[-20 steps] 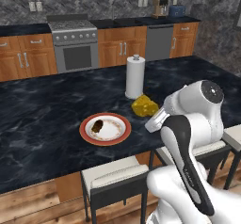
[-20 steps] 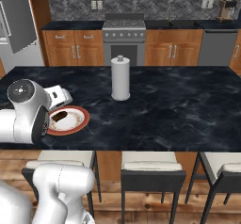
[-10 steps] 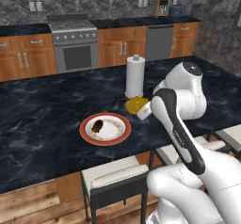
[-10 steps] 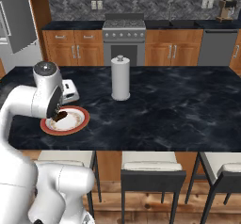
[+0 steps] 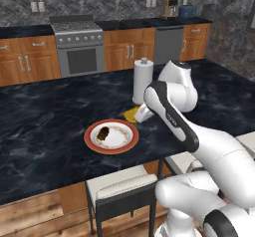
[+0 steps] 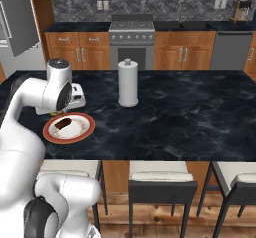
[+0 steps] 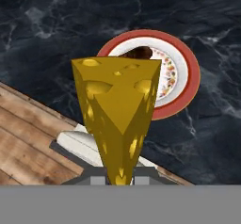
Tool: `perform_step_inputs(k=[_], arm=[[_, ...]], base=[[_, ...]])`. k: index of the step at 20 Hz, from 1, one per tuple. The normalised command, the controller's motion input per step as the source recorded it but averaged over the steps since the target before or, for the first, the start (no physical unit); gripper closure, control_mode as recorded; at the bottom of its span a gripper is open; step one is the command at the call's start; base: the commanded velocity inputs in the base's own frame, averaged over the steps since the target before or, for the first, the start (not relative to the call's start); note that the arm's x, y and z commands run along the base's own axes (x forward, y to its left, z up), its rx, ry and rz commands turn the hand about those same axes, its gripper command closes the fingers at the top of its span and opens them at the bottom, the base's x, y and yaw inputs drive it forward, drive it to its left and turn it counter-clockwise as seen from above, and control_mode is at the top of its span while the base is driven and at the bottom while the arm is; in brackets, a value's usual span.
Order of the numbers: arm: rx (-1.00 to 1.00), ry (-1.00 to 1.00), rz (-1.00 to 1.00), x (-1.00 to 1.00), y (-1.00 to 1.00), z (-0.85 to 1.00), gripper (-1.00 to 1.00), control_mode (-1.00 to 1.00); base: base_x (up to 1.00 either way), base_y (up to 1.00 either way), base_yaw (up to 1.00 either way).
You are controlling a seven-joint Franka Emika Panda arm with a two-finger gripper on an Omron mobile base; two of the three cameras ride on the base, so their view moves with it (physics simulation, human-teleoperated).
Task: Take the cheese, fish, and sweet potato from the fridge and place them on the plate on the dining counter to create an appetizer plate.
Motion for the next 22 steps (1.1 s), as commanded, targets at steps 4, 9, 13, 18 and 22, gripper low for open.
perform_step_inputs(k=[4,9,13,18,22], arm=[[0.00,0.11,0.00,0.49,0.20,-0.40,1.00,-1.00],[0.00,0.11,0.00,0.51,0.06,-0.27,1.00,-1.00],[0.00,0.08,0.00,0.54,0.00,-0.24,1.00,-1.00],[0.00,0.06,0.00,0.60,0.00,-0.36,1.00,-1.00],[0.00,0.03,0.00,0.56,0.00,-0.55,1.00,-1.00]], base=[[0.00,0.00,0.00],[0.00,0.00,0.00],[0.00,0.00,0.00],[0.00,0.00,0.00],[0.00,0.00,0.00]])
